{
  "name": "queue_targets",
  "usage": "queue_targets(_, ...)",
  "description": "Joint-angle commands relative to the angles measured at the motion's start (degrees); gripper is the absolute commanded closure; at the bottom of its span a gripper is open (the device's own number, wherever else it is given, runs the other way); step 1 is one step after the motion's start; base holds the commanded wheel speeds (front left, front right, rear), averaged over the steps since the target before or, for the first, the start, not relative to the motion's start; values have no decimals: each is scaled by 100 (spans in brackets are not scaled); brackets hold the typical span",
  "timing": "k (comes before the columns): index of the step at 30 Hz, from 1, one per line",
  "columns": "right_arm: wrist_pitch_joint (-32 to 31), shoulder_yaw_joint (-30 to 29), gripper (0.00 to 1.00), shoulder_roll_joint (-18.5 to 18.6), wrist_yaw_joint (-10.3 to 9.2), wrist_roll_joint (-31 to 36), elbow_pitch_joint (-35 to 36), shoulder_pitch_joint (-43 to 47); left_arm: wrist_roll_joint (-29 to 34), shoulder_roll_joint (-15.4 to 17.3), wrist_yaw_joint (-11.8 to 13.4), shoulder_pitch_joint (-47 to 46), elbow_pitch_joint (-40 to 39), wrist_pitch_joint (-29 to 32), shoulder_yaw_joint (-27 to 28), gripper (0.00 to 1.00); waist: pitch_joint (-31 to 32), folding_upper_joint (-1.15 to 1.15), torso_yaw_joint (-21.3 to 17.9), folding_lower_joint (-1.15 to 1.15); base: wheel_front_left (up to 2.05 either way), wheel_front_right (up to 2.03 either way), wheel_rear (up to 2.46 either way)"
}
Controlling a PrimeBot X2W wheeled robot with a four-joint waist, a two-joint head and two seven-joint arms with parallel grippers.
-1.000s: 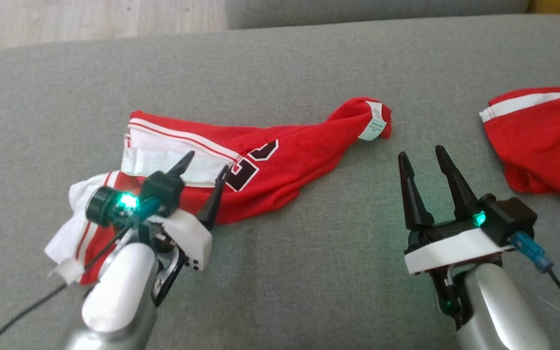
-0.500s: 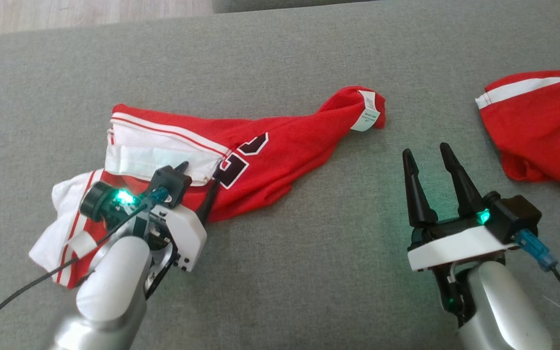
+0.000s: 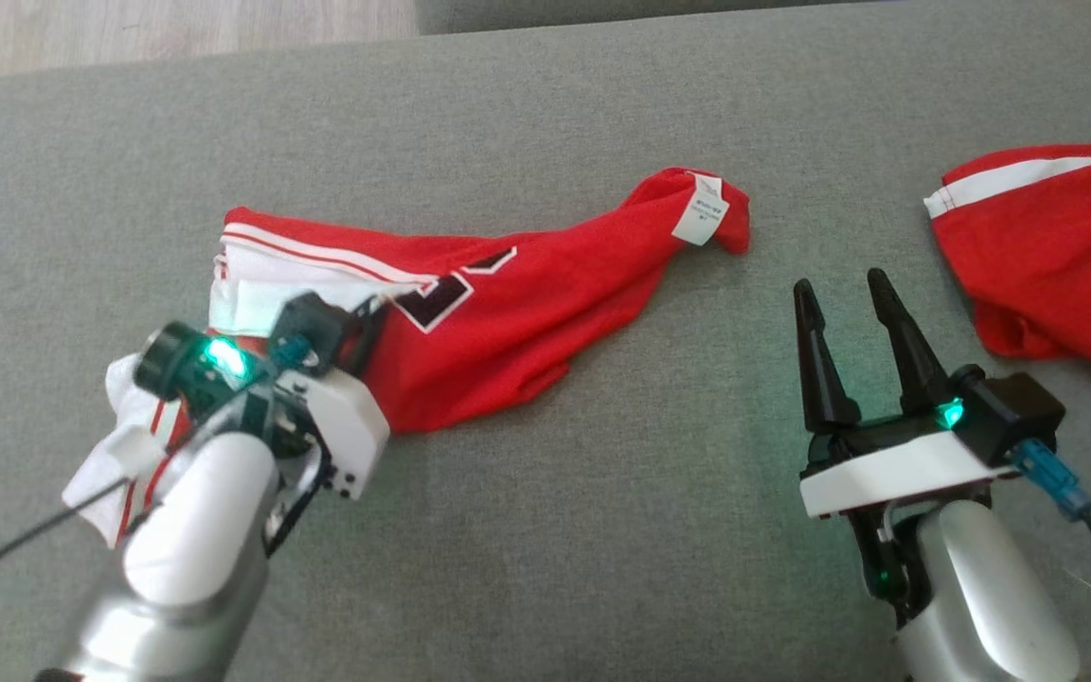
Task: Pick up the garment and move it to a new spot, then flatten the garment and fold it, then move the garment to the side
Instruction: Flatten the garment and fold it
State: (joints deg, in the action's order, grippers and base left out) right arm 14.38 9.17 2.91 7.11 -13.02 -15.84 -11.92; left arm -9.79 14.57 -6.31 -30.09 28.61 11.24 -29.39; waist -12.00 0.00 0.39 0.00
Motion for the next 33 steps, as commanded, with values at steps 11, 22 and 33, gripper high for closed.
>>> queue_targets(11, 62, 295, 0, -3, 37, -140, 186, -373, -158, 862, -25, -1296, -578, 250, 608, 100, -127, 0, -189, 0, 0, 0, 0)
queue_targets(22, 62, 786, 0, -3, 37, -374, 306, -898, -62, 1426, 90, -3121, 398, 61, 1040, 100, -733, 0, -891, 0, 0, 0, 0)
queue_targets(33, 62, 968, 0, -3, 37, -516, 456, -1119, 162, 1741, 652, -4367, 1647, -700, 1331, 0, -1159, 0, -1256, 0, 0, 0, 0)
